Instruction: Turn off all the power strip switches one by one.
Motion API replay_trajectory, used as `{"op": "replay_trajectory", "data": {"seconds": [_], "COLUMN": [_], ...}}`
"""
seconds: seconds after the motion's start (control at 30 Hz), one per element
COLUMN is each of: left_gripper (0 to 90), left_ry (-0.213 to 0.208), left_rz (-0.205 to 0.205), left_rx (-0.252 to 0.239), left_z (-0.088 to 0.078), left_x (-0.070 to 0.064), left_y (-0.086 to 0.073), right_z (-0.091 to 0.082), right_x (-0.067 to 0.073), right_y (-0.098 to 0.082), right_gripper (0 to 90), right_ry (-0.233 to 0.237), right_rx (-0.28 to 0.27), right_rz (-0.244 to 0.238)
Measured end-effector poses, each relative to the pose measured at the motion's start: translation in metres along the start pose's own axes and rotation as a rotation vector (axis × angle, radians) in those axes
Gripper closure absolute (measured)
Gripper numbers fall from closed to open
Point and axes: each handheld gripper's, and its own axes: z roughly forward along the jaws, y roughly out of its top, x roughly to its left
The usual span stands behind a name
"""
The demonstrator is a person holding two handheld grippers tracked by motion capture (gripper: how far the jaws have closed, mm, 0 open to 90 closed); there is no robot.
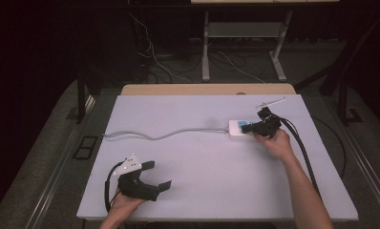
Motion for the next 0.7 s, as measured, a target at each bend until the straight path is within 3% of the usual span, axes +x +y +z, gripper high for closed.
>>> {"op": "replay_trajectory", "data": {"seconds": [0.43, 0.57, 0.6, 0.7], "left_gripper": [0.0, 0.0, 0.0, 0.0], "left_ry": [0.001, 0.000, -0.001, 0.001], "left_rz": [-0.004, -0.007, -0.007, -0.012], "left_rx": [0.002, -0.001, -0.001, -0.002], "left_z": [0.0003, -0.0002, -0.0001, 0.0005], "left_x": [0.0010, 0.0007, 0.0009, 0.0012], "left_y": [-0.0005, -0.0006, -0.0006, -0.0006], "right_z": [-0.0009, -0.0051, -0.0068, -0.0094], "right_x": [0.0030, 0.0052, 0.0075, 0.0090], "right_y": [-0.0045, -0.0029, -0.0029, -0.0051], "right_gripper": [90.0, 90.0, 90.0, 89.9], "right_ry": [-0.020, -0.017, -0.039, -0.046], "right_rx": [-0.034, -0.056, -0.026, -0.021], "right_rz": [-0.022, -0.001, -0.024, -0.024]}}
